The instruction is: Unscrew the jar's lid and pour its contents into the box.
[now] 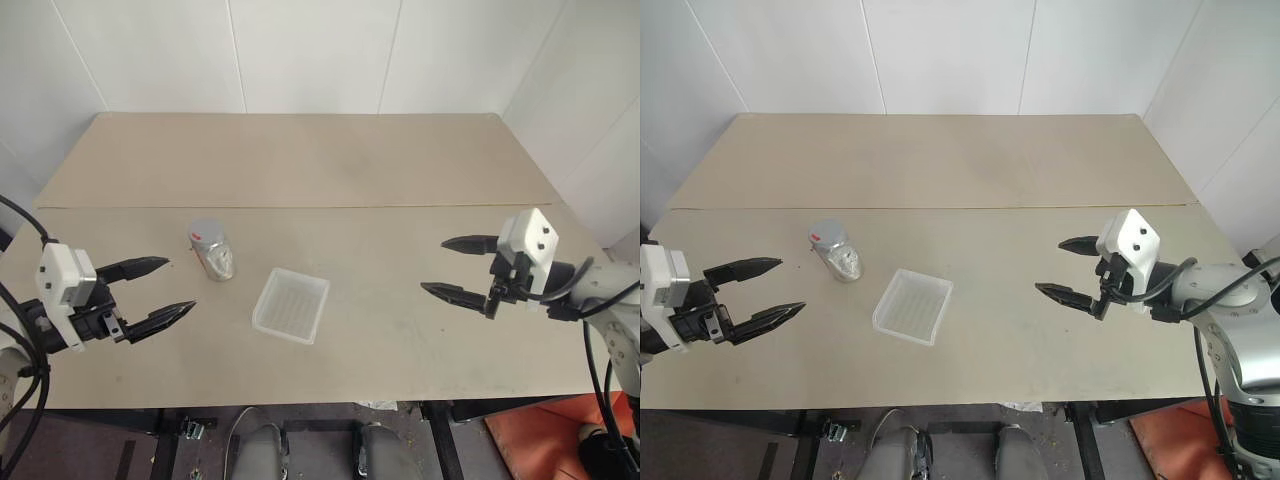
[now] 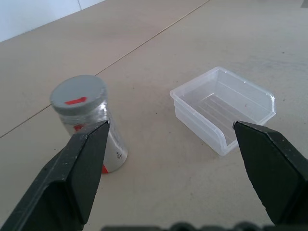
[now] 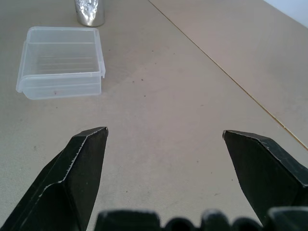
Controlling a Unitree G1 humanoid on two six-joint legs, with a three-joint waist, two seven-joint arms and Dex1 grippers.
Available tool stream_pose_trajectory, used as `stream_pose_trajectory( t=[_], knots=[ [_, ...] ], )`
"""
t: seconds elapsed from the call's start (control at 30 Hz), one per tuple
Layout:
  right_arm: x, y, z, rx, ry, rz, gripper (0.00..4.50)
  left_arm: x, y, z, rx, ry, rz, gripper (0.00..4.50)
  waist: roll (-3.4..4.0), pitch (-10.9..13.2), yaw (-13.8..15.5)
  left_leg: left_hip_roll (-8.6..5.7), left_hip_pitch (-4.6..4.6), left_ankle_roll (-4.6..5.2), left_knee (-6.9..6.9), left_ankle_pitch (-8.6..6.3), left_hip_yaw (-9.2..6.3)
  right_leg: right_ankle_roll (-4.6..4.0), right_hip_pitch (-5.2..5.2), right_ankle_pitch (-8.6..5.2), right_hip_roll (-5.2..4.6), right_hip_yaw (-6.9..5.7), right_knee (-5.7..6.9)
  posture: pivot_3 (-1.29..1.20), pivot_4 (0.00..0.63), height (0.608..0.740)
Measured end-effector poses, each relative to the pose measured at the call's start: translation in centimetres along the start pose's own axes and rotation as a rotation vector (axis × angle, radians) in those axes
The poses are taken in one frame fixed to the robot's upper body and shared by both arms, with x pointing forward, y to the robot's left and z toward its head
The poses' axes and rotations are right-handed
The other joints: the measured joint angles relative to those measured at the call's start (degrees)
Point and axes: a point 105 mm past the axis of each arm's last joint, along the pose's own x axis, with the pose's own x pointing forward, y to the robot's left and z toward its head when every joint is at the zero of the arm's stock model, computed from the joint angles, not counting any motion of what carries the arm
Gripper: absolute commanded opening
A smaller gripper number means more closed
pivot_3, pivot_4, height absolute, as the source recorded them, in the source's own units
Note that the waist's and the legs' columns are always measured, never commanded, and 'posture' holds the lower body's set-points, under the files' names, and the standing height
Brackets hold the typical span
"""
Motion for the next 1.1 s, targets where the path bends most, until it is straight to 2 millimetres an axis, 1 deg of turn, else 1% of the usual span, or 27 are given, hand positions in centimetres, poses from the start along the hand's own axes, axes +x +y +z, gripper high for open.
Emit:
stream_pose_trajectory(
  t=[0.1,0.33,0.5,0.53,0.67,0.87,0.93,1.03,1.1],
  knots=[
    [0.1,0.1,0.2,-0.005,-0.007,-0.002,4.5,0.0,0.0,-0.1,-0.005,-0.003,0.003,4.47,0.0,0.0,0.0,0.0,0.0,0.0,0.0,0.0,0.0,0.0,0.0,0.0,0.0,0.01,0.0,0.0,0.15,0.74],
    [0.5,0.8,0.9,-0.014,-0.02,0.027,4.5,-0.1,-0.5,-1.2,-0.052,-0.01,0.042,4.47,-0.02,-0.01,-0.05,0.0,0.02,0.0,0.0,0.0,-0.01,0.0,0.01,0.0,0.0,0.04,0.0,0.0,0.15,0.74],
    [1.5,0.9,2.0,-0.041,-0.051,0.051,4.5,-0.1,-0.2,-2.1,-0.062,-0.009,0.102,4.47,-0.02,-0.02,-0.1,0.01,0.05,0.0,0.0,0.0,-0.03,-0.01,0.02,0.0,0.01,0.03,0.01,0.0,0.15,0.74],
    [1.8,1.0,2.1,-0.044,-0.057,0.061,4.5,0.0,-0.2,-2.5,-0.07,-0.003,0.106,4.47,-0.02,-0.02,-0.1,0.0,0.04,0.0,0.0,0.0,-0.02,-0.01,0.02,0.0,0.0,0.03,0.01,0.0,0.15,0.74],
    [2.6,1.4,1.7,-0.03,-0.052,0.075,4.5,0.1,0.0,-3.2,-0.097,-0.009,0.133,4.47,-0.04,-0.02,0.02,0.0,0.0,0.01,0.0,-0.01,-0.02,-0.01,0.0,0.0,-0.01,0.02,0.0,0.0,0.15,0.74],
    [4.3,1.8,2.2,-0.036,-0.074,0.071,4.5,0.5,1.3,-3.7,-0.088,-0.007,0.169,4.47,-0.04,-0.03,0.04,0.0,0.02,0.0,0.0,0.0,-0.01,-0.02,0.01,0.01,0.0,0.02,0.02,0.0,0.15,0.74],
    [4.7,2.0,2.1,-0.03,-0.073,0.072,4.5,0.7,1.8,-3.8,-0.087,-0.011,0.179,4.47,-0.04,-0.03,0.1,-0.01,0.0,0.0,0.0,0.0,-0.02,-0.01,0.0,0.01,0.0,0.01,0.02,0.0,0.15,0.74],
    [5.2,2.2,2.3,-0.036,-0.08,0.078,4.5,1.7,2.8,-4.0,-0.076,-0.014,0.185,4.47,-0.04,-0.03,0.3,-0.02,0.0,0.0,0.02,0.0,0.01,-0.01,0.02,0.02,0.0,-0.01,0.03,0.0,0.15,0.74],
    [5.3,2.1,2.6,-0.045,-0.086,0.078,4.5,2.7,3.6,-4.1,-0.079,-0.027,0.181,4.47,-0.04,-0.03,0.41,-0.02,0.0,0.0,0.03,0.0,0.01,-0.01,0.03,0.02,0.0,-0.02,0.02,0.0,0.15,0.74]
  ],
)
